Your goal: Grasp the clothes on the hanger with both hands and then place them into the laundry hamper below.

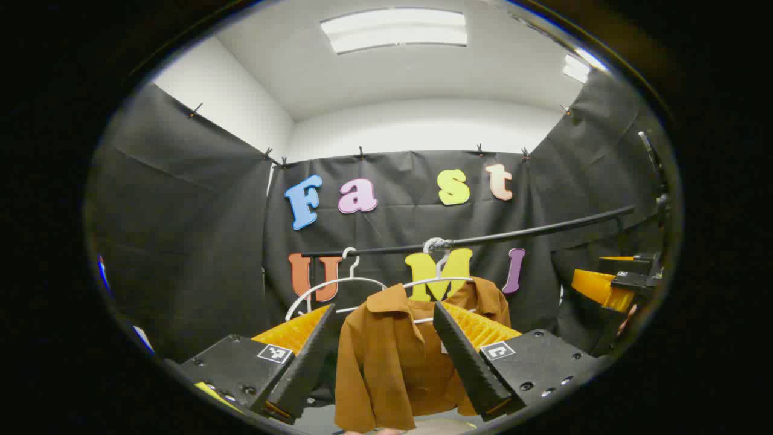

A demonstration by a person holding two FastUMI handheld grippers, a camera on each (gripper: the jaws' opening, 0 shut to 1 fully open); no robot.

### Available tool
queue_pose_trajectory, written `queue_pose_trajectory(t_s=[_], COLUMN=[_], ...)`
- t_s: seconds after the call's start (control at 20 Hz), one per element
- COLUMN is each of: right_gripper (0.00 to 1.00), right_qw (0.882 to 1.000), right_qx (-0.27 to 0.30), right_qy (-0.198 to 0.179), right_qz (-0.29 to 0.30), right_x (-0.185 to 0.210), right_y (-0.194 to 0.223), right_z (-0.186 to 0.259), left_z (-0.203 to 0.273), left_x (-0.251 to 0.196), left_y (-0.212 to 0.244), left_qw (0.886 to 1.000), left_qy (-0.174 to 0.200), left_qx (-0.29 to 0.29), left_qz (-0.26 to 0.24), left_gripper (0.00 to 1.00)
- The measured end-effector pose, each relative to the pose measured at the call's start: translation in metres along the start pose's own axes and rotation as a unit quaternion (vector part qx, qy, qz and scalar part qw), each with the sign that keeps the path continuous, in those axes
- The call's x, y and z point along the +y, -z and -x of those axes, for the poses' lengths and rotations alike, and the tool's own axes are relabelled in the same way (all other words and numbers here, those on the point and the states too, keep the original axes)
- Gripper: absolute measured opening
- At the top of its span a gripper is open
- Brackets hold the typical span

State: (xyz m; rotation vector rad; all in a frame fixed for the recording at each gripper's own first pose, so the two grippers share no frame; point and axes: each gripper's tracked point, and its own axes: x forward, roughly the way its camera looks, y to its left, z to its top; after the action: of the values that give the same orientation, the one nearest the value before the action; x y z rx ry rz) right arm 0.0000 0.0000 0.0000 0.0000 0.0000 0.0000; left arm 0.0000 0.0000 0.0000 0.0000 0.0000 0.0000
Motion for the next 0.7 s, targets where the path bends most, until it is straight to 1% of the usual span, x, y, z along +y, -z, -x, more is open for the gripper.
queue_pose_trajectory(t_s=[0.15,0.3,0.7], right_gripper=[1.0,1.0,1.0], right_qw=[1.0,1.0,1.0], right_qx=[0.005,0.008,0.018], right_qy=[-0.004,-0.005,-0.012], right_qz=[-0.003,-0.003,-0.003], right_x=[-0.003,-0.006,-0.011], right_y=[0.005,0.009,0.025], right_z=[-0.004,-0.008,-0.015], left_z=[-0.001,-0.002,-0.004], left_x=[0.003,0.001,-0.006], left_y=[-0.002,-0.001,0.006], left_qw=[1.0,1.0,1.0], left_qy=[-0.013,-0.021,-0.023], left_qx=[-0.003,-0.004,0.003], left_qz=[-0.007,-0.001,0.002], left_gripper=[0.98,0.98,0.98])
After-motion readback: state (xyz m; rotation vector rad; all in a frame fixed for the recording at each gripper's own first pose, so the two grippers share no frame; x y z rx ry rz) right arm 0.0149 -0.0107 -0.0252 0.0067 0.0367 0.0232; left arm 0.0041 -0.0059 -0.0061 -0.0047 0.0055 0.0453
